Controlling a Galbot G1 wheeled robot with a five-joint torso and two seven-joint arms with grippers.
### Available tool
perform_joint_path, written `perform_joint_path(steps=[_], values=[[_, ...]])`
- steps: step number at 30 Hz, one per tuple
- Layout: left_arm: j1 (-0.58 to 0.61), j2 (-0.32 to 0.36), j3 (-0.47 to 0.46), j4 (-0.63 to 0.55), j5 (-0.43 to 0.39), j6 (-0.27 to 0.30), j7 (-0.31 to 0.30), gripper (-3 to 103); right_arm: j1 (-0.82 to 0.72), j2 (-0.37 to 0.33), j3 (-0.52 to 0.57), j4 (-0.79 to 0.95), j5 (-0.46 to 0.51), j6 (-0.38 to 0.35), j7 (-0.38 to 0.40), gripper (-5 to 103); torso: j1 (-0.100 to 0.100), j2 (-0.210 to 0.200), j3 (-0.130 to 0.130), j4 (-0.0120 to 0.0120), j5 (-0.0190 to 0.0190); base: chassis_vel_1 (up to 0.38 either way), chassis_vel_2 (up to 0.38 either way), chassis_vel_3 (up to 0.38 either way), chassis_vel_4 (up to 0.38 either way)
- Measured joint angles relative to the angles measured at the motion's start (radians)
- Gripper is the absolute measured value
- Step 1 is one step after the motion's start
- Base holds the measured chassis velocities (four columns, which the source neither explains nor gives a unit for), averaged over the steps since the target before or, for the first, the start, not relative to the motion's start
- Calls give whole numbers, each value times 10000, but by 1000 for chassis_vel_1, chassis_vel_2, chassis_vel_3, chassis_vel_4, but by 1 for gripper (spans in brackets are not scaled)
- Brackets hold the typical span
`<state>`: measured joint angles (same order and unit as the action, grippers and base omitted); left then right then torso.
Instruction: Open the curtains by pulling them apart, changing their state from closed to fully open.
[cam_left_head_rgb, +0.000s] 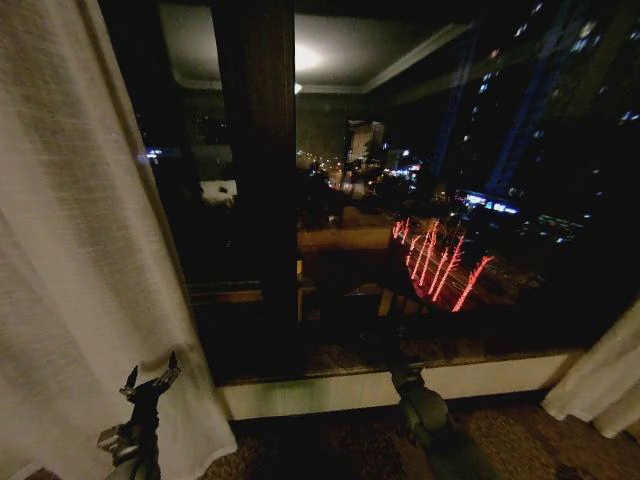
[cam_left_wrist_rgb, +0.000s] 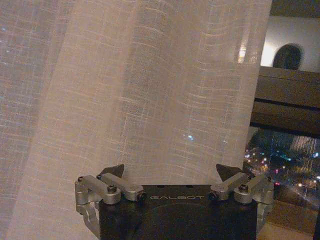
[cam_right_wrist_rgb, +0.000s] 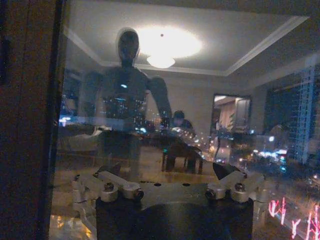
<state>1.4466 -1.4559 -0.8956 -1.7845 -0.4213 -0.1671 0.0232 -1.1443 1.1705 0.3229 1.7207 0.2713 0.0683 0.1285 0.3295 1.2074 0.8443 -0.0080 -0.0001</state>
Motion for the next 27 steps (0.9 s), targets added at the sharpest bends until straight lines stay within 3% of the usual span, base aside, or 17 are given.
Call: perform_joint_path(steps=[27], values=[[0, 0, 0, 0, 0, 0, 0, 100, 0, 0, 0, 0, 0, 0, 0, 100, 0, 1, 0, 0, 0, 0, 0, 0, 0]])
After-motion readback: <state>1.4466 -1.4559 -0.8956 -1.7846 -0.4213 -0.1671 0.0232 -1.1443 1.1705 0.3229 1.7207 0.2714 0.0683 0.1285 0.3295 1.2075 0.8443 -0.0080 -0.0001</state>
